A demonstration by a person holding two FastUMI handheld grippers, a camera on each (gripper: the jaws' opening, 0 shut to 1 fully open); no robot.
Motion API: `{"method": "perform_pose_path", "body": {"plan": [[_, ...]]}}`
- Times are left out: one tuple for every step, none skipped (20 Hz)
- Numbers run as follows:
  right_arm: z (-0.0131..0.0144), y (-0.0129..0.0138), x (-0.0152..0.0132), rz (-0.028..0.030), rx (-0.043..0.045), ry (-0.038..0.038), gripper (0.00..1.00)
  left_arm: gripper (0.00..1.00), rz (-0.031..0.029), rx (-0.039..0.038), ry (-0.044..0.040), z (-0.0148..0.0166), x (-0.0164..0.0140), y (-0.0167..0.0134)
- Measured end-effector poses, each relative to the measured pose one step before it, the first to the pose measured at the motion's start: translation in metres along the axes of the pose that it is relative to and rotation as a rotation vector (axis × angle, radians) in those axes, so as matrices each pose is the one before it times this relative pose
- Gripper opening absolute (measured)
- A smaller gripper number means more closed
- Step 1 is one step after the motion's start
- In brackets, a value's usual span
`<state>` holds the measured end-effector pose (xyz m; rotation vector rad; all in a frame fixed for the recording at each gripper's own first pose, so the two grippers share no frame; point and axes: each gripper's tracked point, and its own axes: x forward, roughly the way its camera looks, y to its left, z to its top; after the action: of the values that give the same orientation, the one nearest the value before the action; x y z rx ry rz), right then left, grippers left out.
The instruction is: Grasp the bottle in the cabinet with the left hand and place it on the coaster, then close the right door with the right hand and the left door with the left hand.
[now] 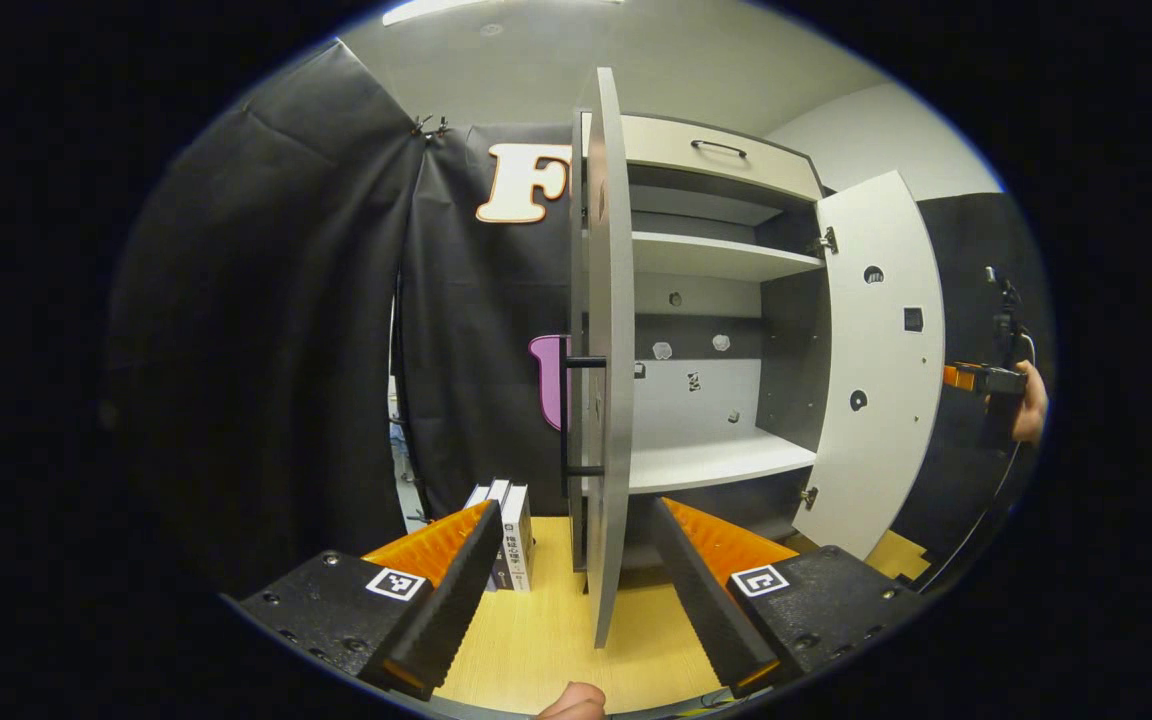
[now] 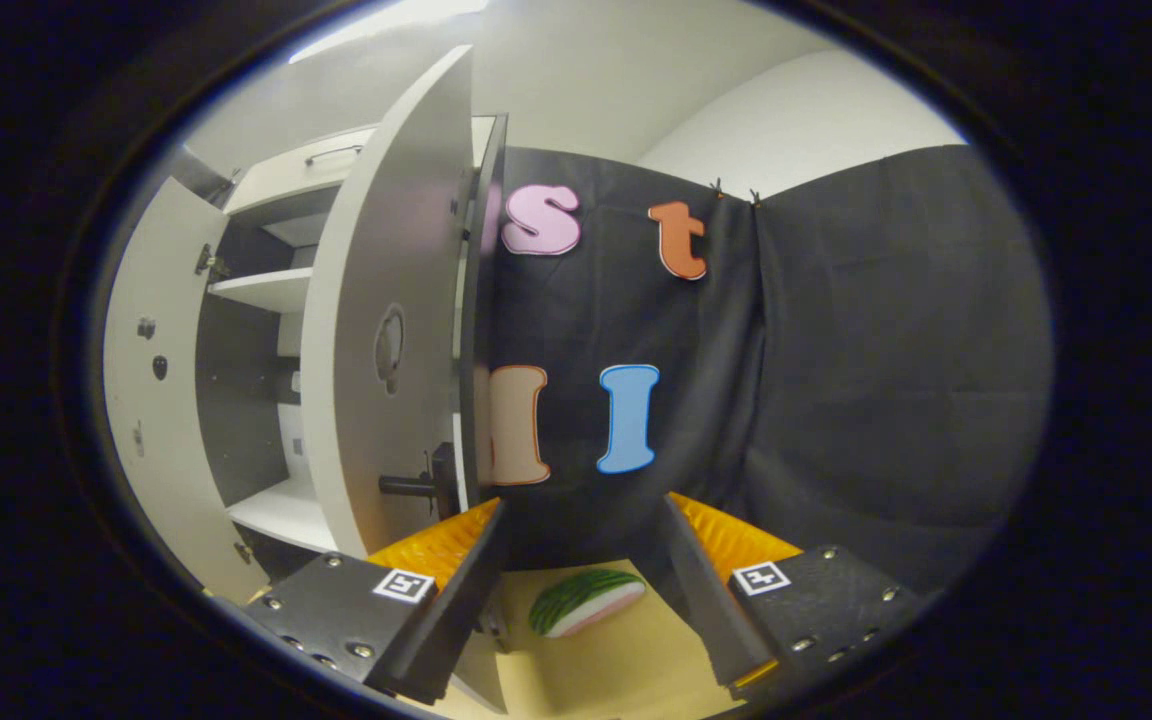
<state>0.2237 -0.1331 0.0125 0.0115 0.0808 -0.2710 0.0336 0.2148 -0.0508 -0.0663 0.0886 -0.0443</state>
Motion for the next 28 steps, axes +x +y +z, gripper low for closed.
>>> {"method": "perform_pose_path", "body": {"plan": [[0.00032, 0.00107, -0.00029, -0.00396, -0.00144, -0.00046, 0.93, 0.96, 0.00261, -0.00276, 0.00374, -0.00166, -0.00268, -0.00268], [-0.00011, -0.00015, -0.00095, -0.00178, 0.00135, -0.00073, 0.93, 0.95, -0.00401, -0.00370, 0.00669, -0.00243, -0.00348, -0.00352], [-0.00054, 0.00164, -0.00016, -0.00173, 0.00452, 0.00074, 0.89, 0.95, -0.00312, -0.00488, 0.00326, -0.00205, -0.00238, -0.00299], [0.00017, 0.00173, 0.00039, 0.00433, 0.00802, -0.00342, 0.89, 0.95, -0.00399, -0.00147, 0.00536, -0.00234, -0.00197, -0.00251], [-0.00186, -0.00063, 0.00170, -0.01072, 0.01056, 0.00603, 0.93, 0.95, -0.00345, 0.00151, 0.00514, -0.00324, -0.00115, -0.00299], [0.00108, 0.00014, -0.00063, -0.00610, 0.00096, 0.00136, 0.93, 0.95, -0.00216, 0.00518, 0.00702, -0.00246, -0.00079, -0.00250], [0.00033, -0.00140, -0.00007, -0.00545, -0.00801, -0.00081, 0.92, 0.95, 0.00137, 0.00657, 0.00169, -0.00117, -0.00096, -0.00127], [0.00035, -0.00071, -0.00075, -0.00076, -0.00121, 0.00019, 0.84, 0.96, 0.00130, 0.00380, -0.00033, 0.00030, -0.00011, -0.00163], [-0.00064, 0.00205, -0.00179, 0.00034, 0.00386, -0.00097, 0.84, 0.95, -0.00611, 0.00104, 0.00272, -0.00081, -0.00053, -0.00367], [0.00014, 0.00061, -0.00110, -0.00283, 0.00938, -0.00291, 0.84, 0.95, -0.00663, -0.00031, 0.00097, 0.00021, -0.00010, -0.00412], [-0.00001, 0.00194, -0.00091, -0.00034, 0.00864, -0.00139, 0.84, 0.96, -0.00600, 0.00028, 0.00081, -0.00134, -0.00093, -0.00310], [0.00046, 0.00278, -0.00010, 0.00715, 0.00242, -0.00210, 0.84, 0.95, -0.00382, 0.00123, 0.00285, -0.00117, -0.00013, -0.00249], [-0.00168, 0.00379, -0.00171, 0.01279, -0.00227, -0.00211, 0.84, 0.95, -0.00308, -0.00012, 0.00250, -0.00193, -0.00005, -0.00291], [-0.00073, 0.00368, -0.00165, 0.00992, 0.00353, 0.00433, 0.84, 0.97, -0.00470, -0.00307, 0.00369, -0.00099, 0.00107, -0.00296], [-0.00021, 0.00438, -0.00077, 0.01202, 0.01022, 0.00071, 0.84, 0.95, -0.00630, -0.00427, 0.00508, -0.00184, 0.00099, -0.00373], [-0.00066, 0.00504, -0.00110, 0.01449, 0.01018, 0.00085, 0.84, 0.95, 0.00187, -0.00565, 0.00336, -0.00123, 0.00032, -0.00127], [-0.00159, 0.00640, -0.00061, 0.01973, 0.01111, 0.00293, 0.84, 0.96, 0.00313, -0.00687, 0.00000, 0.00031, 0.00067, -0.00021], [-0.00123, 0.00636, -0.00149, 0.01727, 0.00791, 0.00543, 0.84, 0.95, -0.00190, -0.00744, -0.00736, 0.00230, 0.00102, -0.00153], [-0.00026, 0.00676, 0.00002, 0.01304, 0.00481, -0.00085, 0.85, 0.97, -0.00422, -0.00237, -0.00632, 0.00160, 0.00136, -0.00173], [0.00026, 0.00408, -0.00015, 0.00615, 0.00232, -0.00172, 0.92, 0.95, -0.00167, 0.00388, -0.00366, 0.00100, 0.00034, -0.00063], [-0.00014, 0.00471, -0.00070, 0.00906, -0.00186, -0.00463, 0.92, 0.95, 0.00249, 0.00769, 0.00195, -0.00097, -0.00041, 0.00109], [-0.00059, 0.00512, -0.00003, 0.00107, 0.00946, 0.00603, 0.92, 0.95, 0.00703, 0.00798, 0.00168, -0.00106, -0.00005, 0.00163], [-0.00248, 0.00490, -0.00236, -0.00283, -0.00010, 0.00419, 0.92, 0.95, 0.00469, 0.00493, 0.00538, -0.00237, -0.00008, 0.00173], [0.00046, 0.00771, 0.00031, 0.00264, -0.00988, -0.00573, 0.92, 0.95, 0.00486, 0.00084, 0.00733, -0.00236, -0.00114, 0.00142], [0.00026, 0.00958, -0.00079, 0.01131, -0.00964, -0.00316, 0.92, 0.95, 0.00307, -0.00250, 0.00514, -0.00250, -0.00070, 0.00122], [0.00024, 0.01088, 0.00065, 0.02086, -0.00614, -0.00358, 0.92, 0.96, 0.00072, -0.00344, 0.00380, -0.00107, -0.00046, -0.00061], [-0.00192, 0.00924, 0.00092, 0.01832, 0.00245, -0.00369, 0.92, 0.96, 0.00050, -0.00158, 0.00219, -0.00147, -0.00150, 0.00012], [0.00020, 0.00860, 0.00192, 0.01261, 0.00461, -0.00651, 0.92, 0.95, 0.00297, -0.00155, -0.00632, 0.00127, -0.00060, 0.00141]]}}
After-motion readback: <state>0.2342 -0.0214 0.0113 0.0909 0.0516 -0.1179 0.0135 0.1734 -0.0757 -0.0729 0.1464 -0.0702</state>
